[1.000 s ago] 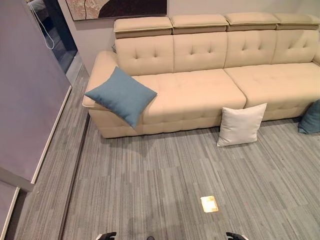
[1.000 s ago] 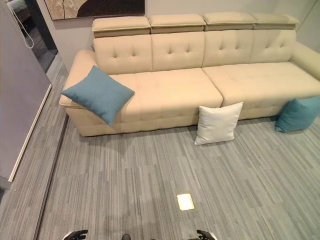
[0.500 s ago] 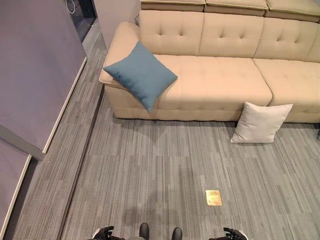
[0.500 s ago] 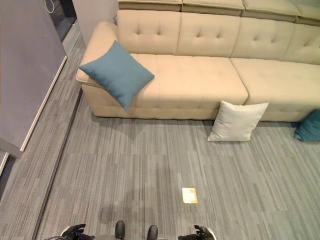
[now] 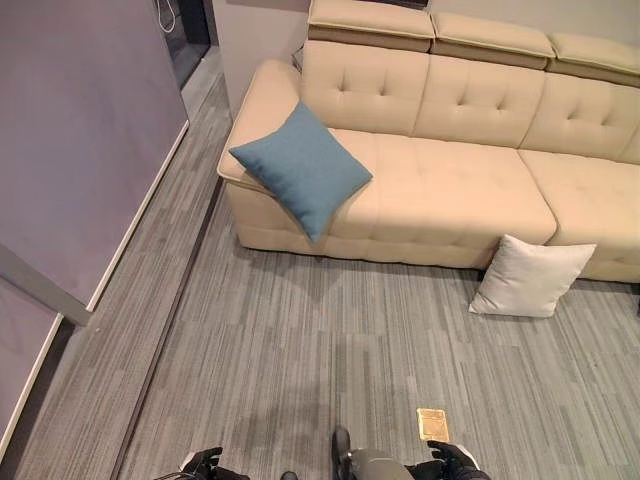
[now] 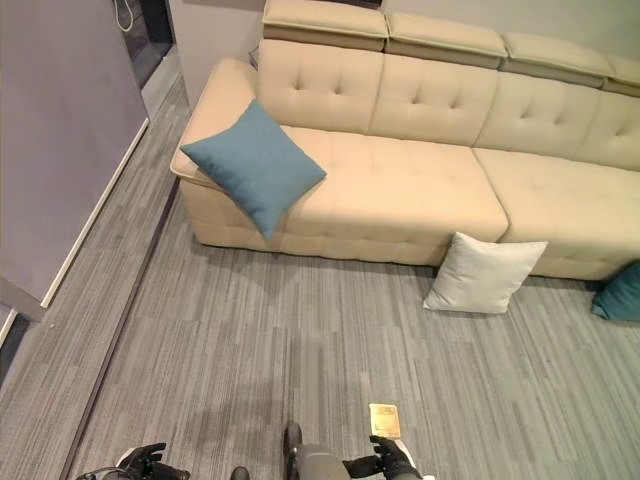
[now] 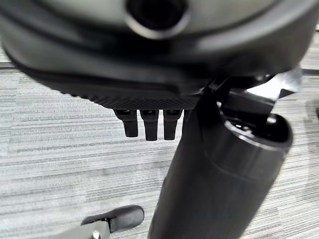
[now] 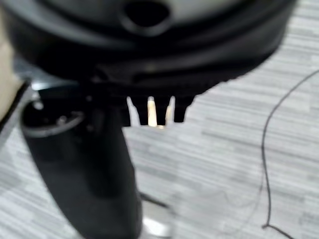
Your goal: Pick up all the scattered cushions and arrange them neatly on the sofa.
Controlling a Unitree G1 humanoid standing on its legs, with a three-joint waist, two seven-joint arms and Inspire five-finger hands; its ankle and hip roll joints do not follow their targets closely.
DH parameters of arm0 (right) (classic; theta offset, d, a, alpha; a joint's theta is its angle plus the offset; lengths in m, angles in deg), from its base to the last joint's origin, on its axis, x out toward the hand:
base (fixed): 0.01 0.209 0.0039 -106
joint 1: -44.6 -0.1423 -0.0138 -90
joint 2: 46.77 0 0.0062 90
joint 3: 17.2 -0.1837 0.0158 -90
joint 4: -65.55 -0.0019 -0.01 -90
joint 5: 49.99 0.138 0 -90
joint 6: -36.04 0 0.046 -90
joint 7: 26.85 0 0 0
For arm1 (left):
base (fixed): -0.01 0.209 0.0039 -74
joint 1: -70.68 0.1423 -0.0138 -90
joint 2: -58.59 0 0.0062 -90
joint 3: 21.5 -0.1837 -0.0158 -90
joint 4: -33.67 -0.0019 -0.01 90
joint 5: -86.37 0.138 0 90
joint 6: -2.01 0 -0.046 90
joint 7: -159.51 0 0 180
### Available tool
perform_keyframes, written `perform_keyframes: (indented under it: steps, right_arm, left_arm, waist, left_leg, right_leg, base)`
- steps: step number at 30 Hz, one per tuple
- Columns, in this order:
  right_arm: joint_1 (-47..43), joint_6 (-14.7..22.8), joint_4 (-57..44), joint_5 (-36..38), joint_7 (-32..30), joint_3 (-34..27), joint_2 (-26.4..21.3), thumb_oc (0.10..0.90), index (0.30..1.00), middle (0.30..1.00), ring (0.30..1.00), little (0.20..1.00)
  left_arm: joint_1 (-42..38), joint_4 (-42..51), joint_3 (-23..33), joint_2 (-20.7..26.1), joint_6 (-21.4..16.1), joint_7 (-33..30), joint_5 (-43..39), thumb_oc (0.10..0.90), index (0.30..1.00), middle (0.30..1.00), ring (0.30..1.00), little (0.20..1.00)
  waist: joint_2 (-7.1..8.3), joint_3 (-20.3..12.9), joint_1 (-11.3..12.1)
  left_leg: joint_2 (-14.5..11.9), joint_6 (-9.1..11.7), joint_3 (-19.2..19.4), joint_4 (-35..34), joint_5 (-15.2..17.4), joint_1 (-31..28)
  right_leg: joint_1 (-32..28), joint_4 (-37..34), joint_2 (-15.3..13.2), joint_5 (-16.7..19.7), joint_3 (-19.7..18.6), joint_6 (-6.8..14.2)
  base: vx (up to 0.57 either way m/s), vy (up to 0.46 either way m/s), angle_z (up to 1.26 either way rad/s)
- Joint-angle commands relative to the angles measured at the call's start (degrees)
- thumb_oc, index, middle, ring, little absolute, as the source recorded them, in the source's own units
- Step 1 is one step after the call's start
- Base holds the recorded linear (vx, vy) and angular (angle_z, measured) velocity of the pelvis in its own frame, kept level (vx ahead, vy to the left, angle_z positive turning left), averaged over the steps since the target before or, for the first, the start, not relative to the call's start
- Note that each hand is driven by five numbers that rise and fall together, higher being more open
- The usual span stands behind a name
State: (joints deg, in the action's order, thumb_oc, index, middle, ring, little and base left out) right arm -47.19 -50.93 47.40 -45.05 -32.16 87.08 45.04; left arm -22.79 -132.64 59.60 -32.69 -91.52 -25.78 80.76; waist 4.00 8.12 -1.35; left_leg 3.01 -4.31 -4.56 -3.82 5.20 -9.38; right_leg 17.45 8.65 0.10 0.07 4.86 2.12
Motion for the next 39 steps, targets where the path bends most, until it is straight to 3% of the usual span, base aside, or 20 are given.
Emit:
perform_keyframes:
  steps: [1, 4, 7, 9, 10, 14, 17, 20, 21, 23, 24, 25, 26, 29, 30, 33, 35, 37, 38, 39]
  right_arm:
    - [-0.7, 1.3, 0.8, -0.3, -0.6, -0.4, -3.4, 0.800, 0.900, 0.900, 0.900, 0.900]
    - [-1.0, 1.2, 1.1, 1.0, -0.7, -1.0, -3.8, 0.800, 0.900, 0.900, 0.900, 0.900]
    - [-0.6, 0.9, 2.0, 1.4, -0.8, -1.1, -3.9, 0.800, 0.900, 0.900, 0.900, 0.900]
    - [-0.3, 0.8, 2.5, 1.6, -0.9, -1.2, -3.8, 0.800, 0.900, 0.900, 0.900, 0.900]
    - [-0.4, 0.8, 2.6, 1.5, -1.0, -1.1, -3.7, 0.800, 0.900, 0.900, 0.900, 0.900]
    - [-0.7, 0.8, 2.4, 0.4, -1.4, -0.6, -3.8, 0.800, 0.900, 0.900, 0.900, 0.900]
    - [-0.3, 0.8, 2.1, 0.2, -1.3, -0.9, -3.3, 0.800, 0.900, 0.900, 0.900, 0.900]
    - [-0.4, 1.0, 2.0, -0.1, -1.1, -1.0, -3.0, 0.800, 0.900, 0.900, 0.900, 0.900]
    - [-0.6, 1.0, 1.3, -0.4, -1.0, -0.9, -2.7, 0.800, 0.900, 0.900, 0.900, 0.900]
    - [-1.4, 1.0, 0.5, -0.6, -0.8, -0.6, -2.7, 0.800, 0.900, 0.900, 0.900, 0.900]
    - [-1.8, 1.1, -0.3, -0.8, -0.9, -0.5, -2.7, 0.800, 0.900, 0.900, 0.900, 0.900]
    - [-1.8, 1.1, -0.3, -0.8, -0.9, -0.5, -2.7, 0.800, 0.900, 0.900, 0.900, 0.900]
    - [-2.2, 1.2, -0.5, -1.4, -1.1, -0.2, -2.9, 0.800, 0.900, 0.900, 0.900, 0.900]
    - [-2.5, 1.2, -0.6, -1.6, -1.1, 0.1, -3.3, 0.800, 0.900, 0.900, 0.900, 0.900]
    - [-2.8, 1.0, -0.7, -1.8, -1.2, 0.3, -3.4, 0.800, 0.900, 0.900, 0.900, 0.900]
    - [-3.0, 0.7, -0.7, -2.5, -1.1, 0.6, -4.0, 0.800, 0.900, 0.900, 0.900, 0.900]
    - [-2.3, 0.9, -0.4, -2.0, -1.1, 0.3, -4.1, 0.800, 0.900, 0.900, 0.900, 0.900]
    - [-1.2, 0.9, 0.7, -1.1, -1.1, -0.4, -4.2, 0.800, 0.900, 0.900, 0.900, 0.900]
    - [-0.9, 1.1, 1.0, -0.4, -1.1, -0.9, -4.1, 0.800, 0.900, 0.900, 0.900, 0.900]
    - [-1.1, 1.2, 1.0, 0.1, -1.1, -1.0, -4.2, 0.800, 0.900, 0.900, 0.900, 0.900]
  left_arm:
    - [-1.4, 1.3, -0.5, 1.0, -2.0, 0.1, -0.6, 0.800, 0.900, 0.900, 0.900, 0.900]
    - [-2.2, 2.2, -0.9, 1.0, -2.0, 0.5, -1.4, 0.800, 0.900, 0.900, 0.900, 0.900]
    - [-2.2, 2.3, -1.1, 1.1, -1.8, 0.4, -1.6, 0.800, 0.900, 0.900, 0.900, 0.900]
    - [-2.3, 2.5, -1.4, 1.2, -1.7, 0.4, -1.4, 0.800, 0.900, 0.900, 0.900, 0.900]
    - [-2.2, 2.6, -1.6, 1.2, -1.7, 0.4, -1.1, 0.800, 0.900, 0.900, 0.900, 0.900]
    - [-1.8, 2.3, -2.1, 1.1, -1.8, 0.2, -0.4, 0.800, 0.900, 0.900, 0.900, 0.900]
    - [-1.1, 1.5, -1.5, 1.3, -1.4, 0.3, 0.1, 0.800, 0.900, 0.900, 0.900, 0.900]
    - [-0.7, 0.9, -1.0, 1.5, -1.1, 0.4, 0.5, 0.800, 0.900, 0.900, 0.900, 0.900]
    - [-0.8, 0.9, -0.7, 2.1, -1.0, 0.4, 0.8, 0.800, 0.900, 0.900, 0.900, 0.900]
    - [-1.1, 1.1, -0.6, 2.7, -0.8, 0.3, 0.4, 0.800, 0.900, 0.900, 0.900, 0.900]
    - [-1.3, 1.3, -0.4, 3.0, -0.9, 0.2, 0.2, 0.800, 0.900, 0.900, 0.900, 0.900]
    - [-1.3, 1.3, -0.4, 3.0, -0.9, 0.2, 0.2, 0.800, 0.900, 0.900, 0.900, 0.900]
    - [-1.1, 1.4, -0.2, 3.2, -1.0, 0.4, -0.4, 0.800, 0.900, 0.900, 0.900, 0.900]
    - [-1.1, 1.3, -0.2, 3.1, -1.0, 0.5, -0.1, 0.800, 0.900, 0.900, 0.900, 0.900]
    - [-0.9, 0.9, 0.0, 3.0, -1.1, 0.6, -0.1, 0.800, 0.900, 0.900, 0.900, 0.900]
    - [-1.1, 0.4, -0.4, 2.7, -1.2, 0.8, 0.9, 0.800, 0.900, 0.900, 0.900, 0.900]
    - [-1.3, 0.7, -1.0, 2.3, -1.5, 0.9, 1.6, 0.800, 0.900, 0.900, 0.900, 0.900]
    - [-1.3, 0.8, -1.4, 1.8, -1.6, 1.0, 1.5, 0.800, 0.900, 0.900, 0.900, 0.900]
    - [-1.9, 1.4, -2.2, 1.7, -1.6, 1.3, 1.8, 0.800, 0.900, 0.900, 0.900, 0.900]
    - [-2.3, 1.8, -2.5, 1.6, -1.6, 1.3, 1.7, 0.800, 0.900, 0.900, 0.900, 0.900]
  waist:
    - [-0.63, -1.1, 0.2]
    - [1.22, 1.0, 0.8]
    - [1.80, 1.4, 1.1]
    - [2.31, 1.4, 1.6]
    - [2.52, 1.1, 2.1]
    - [1.30, 1.0, 3.9]
    - [0.99, -0.4, 3.8]
    - [1.12, -1.1, 4.1]
    - [0.93, -0.7, 4.1]
    - [0.38, 0.0, 3.6]
    - [-0.65, 0.5, 3.3]
    - [-0.61, 0.5, 3.3]
    - [-1.32, 0.4, 2.8]
    - [-1.38, 0.5, 2.4]
    - [-0.98, 0.4, 1.9]
    - [-0.65, 0.8, 1.1]
    - [-0.40, 0.1, 0.4]
    - [-0.38, -1.2, -0.1]
    - [0.13, -1.3, -0.4]
    - [0.78, -0.8, -0.4]
  left_leg:
    - [-0.7, 6.3, -1.8, 11.7, -0.9, 3.2]
    - [-1.9, 7.2, 3.9, 25.8, -3.2, 12.0]
    - [-3.3, 6.4, 6.8, 29.0, -2.3, 15.2]
    - [-3.4, 5.5, 8.3, 27.2, -0.9, 17.9]
    - [-2.3, 5.0, 8.3, 22.3, 0.4, 19.7]
    - [-1.8, 6.3, 6.6, 11.9, -6.6, 24.1]
    - [-1.7, 5.8, 6.8, 9.1, -6.9, 21.8]
    - [-0.8, 4.8, 6.9, 8.9, -6.0, 20.4]
    - [-0.3, 3.6, 6.8, 8.7, -4.8, 18.0]
    - [-0.2, 2.2, 6.8, 8.6, -3.8, 15.9]
    - [-0.5, 1.4, 6.9, 8.3, -2.9, 14.1]
    - [-0.5, 1.3, 6.9, 8.3, -2.8, 14.1]
    - [-0.4, 1.0, 6.3, 6.8, -1.7, 10.8]
    - [-0.1, 1.1, 5.9, 5.7, -0.7, 8.6]
    - [0.7, 1.2, 5.3, 5.0, 0.0, 7.0]
    - [1.4, 1.8, 4.7, 4.3, 1.4, 4.3]
    - [1.3, 2.1, 3.9, 4.2, 2.5, 2.8]
    - [0.1, 4.2, 4.3, 7.1, 2.2, 2.6]
    - [-0.8, 6.4, 6.1, 13.6, 0.2, 4.8]
    - [-1.4, 7.2, 7.2, 19.3, -1.1, 7.7]
  right_leg:
    - [-10.4, -2.6, 1.4, -0.9, 0.1, 1.4]
    - [-13.1, -3.9, -0.1, -1.2, 0.5, 0.0]
    - [-14.5, -4.6, -0.6, -2.0, 0.9, -0.7]
    - [-16.0, -5.5, -1.2, -2.6, 1.3, -0.7]
    - [-17.2, -6.7, -1.3, -3.2, 1.3, -0.3]
    - [-21.1, -8.5, 0.3, -5.3, -0.1, 0.2]
    - [-21.5, -7.0, 0.1, -6.4, -0.6, 0.8]
    - [-21.3, -3.1, -1.2, -6.6, -0.7, 2.0]
    - [-18.9, 4.8, -2.5, -5.2, -0.5, 3.1]
    - [-14.8, 13.1, -3.5, -1.1, -0.4, 4.1]
    - [-12.0, 18.4, -4.7, 0.7, 1.4, 4.4]
    - [-12.0, 18.5, -4.8, 0.6, 1.3, 4.4]
    - [-9.5, 16.0, -5.6, -0.3, 4.3, 3.4]
    - [-8.6, 10.3, -4.8, -1.6, 5.4, 3.0]
    - [-6.0, 4.2, -4.5, 0.3, 6.5, 3.5]
    - [-6.2, -3.0, -4.2, 2.3, 7.8, 4.5]
    - [-8.0, -3.9, -2.5, 1.7, 5.3, 3.5]
    - [-10.2, -4.8, -1.7, 1.6, 5.5, 2.6]
    - [-12.4, -5.9, -1.3, 1.1, 5.1, 1.8]
    - [-13.4, -6.3, -1.5, 0.9, 4.8, 1.2]
  base:
    - [0.21, -0.171, 0.75]
    - [0.07, -0.127, 0.53]
    - [0.07, -0.046, 0.04]
    - [0.23, -0.008, 0.09]
    - [0.31, 0.063, 0.25]
    - [0.28, 0.111, 0.14]
    - [0.26, 0.173, -0.42]
    - [0.21, 0.191, -0.43]
    - [0.18, 0.184, -0.51]
    - [0.21, 0.224, -0.30]
    - [0.15, 0.152, 0.06]
    - [0.35, 0.166, 0.21]
    - [0.34, 0.066, 0.28]
    - [0.30, 0.000, -0.08]
    - [0.19, -0.021, 0.01]
    - [0.31, -0.052, -0.12]
    - [0.32, -0.081, 0.23]
    - [0.27, -0.130, 0.61]
    - [0.18, -0.141, 0.57]
    - [0.13, -0.142, 0.48]
